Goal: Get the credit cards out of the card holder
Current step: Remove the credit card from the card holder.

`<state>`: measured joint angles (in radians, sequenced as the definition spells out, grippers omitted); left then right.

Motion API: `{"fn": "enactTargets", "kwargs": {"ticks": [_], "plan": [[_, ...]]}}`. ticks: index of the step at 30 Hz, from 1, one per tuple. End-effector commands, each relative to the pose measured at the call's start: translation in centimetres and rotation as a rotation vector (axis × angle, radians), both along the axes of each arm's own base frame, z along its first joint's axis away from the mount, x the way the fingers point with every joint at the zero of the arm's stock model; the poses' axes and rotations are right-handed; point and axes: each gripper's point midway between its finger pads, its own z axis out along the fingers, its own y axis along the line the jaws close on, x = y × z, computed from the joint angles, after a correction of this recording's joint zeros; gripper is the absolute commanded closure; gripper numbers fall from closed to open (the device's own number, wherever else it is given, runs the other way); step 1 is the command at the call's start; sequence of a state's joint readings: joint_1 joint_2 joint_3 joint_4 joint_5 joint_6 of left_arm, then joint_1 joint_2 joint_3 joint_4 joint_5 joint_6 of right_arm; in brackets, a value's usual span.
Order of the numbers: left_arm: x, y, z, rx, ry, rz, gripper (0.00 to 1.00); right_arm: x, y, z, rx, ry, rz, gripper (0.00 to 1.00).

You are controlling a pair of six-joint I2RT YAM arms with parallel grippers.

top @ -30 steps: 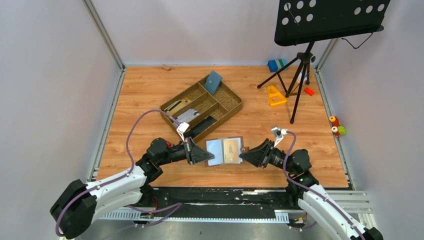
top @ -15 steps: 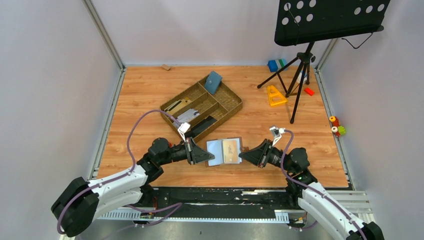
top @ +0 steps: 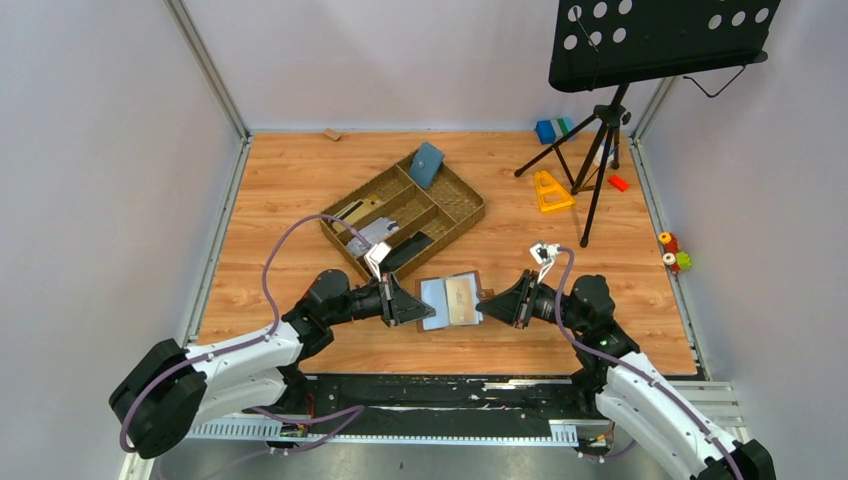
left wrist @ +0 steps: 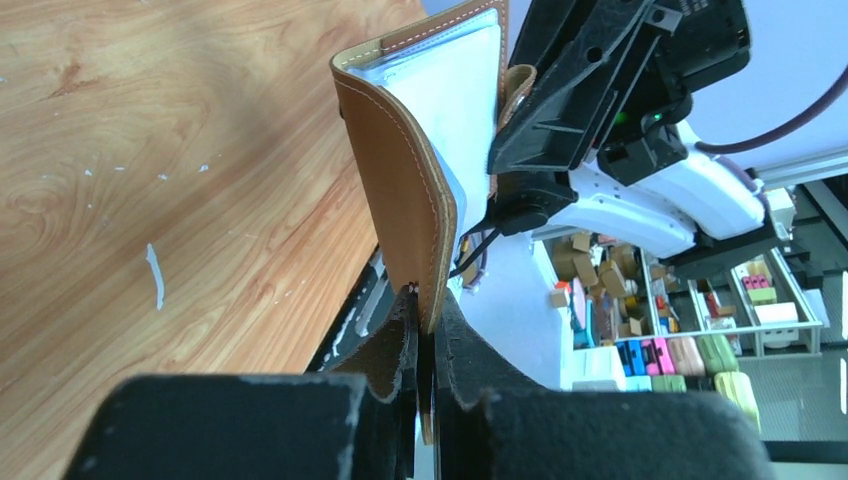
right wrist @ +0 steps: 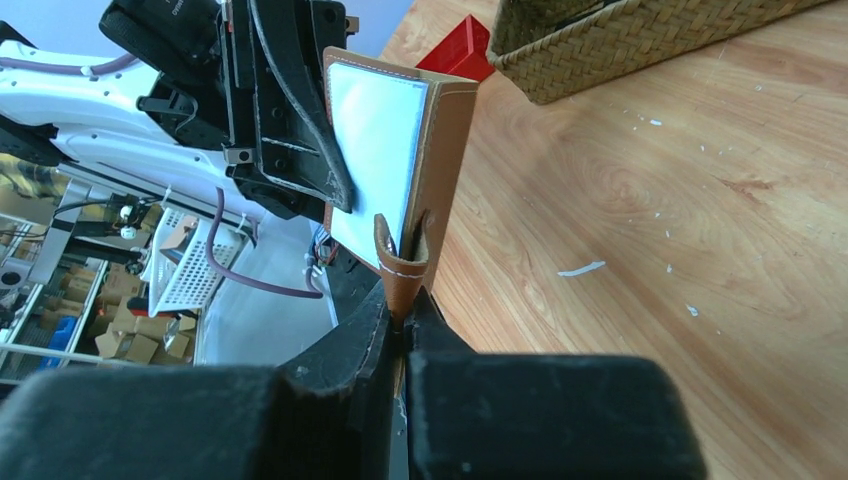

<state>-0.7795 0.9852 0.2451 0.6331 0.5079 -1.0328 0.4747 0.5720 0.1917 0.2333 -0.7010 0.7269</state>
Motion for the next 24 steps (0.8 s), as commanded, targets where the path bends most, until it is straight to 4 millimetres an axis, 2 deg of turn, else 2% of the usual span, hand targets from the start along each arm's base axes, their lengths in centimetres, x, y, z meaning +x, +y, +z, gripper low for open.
{"fn": "enactTargets", "kwargs": {"ticks": [1,6,13,16,21,24], "plan": [[0.2,-1.2,2.0,-0.026,-0.083,-0.033,1.0,-0.4,0.7,2.2,0.013,-0.075,0.065,0.99],[0.7,-1.6,1.0,0.015,-0.066,-0.013,1.0,-0.3,0.7,2.2,-0.008,-0.07,0.055,1.0],[1.2,-2.4,0.0,0.073,-0.081,0.001,1.0,0.4,0.2,0.6,-0.107,-0.034,0.012,1.0],[1.4,-2.9,-1.0,0.107,-0.076,-0.004,1.0,0.7,-0.4,-1.1,-0.194,0.021,-0.022,1.0],[1.5,-3.6,-3.0,0.166,-0.066,-0.013,1.0,0.8,-0.7,-2.7,-0.252,0.07,-0.042,1.0],[2.0,-4.0,-4.2,0.216,-0.066,-0.004,1.0,1.4,-1.5,-4.6,-0.334,0.112,-0.087,1.0]]}}
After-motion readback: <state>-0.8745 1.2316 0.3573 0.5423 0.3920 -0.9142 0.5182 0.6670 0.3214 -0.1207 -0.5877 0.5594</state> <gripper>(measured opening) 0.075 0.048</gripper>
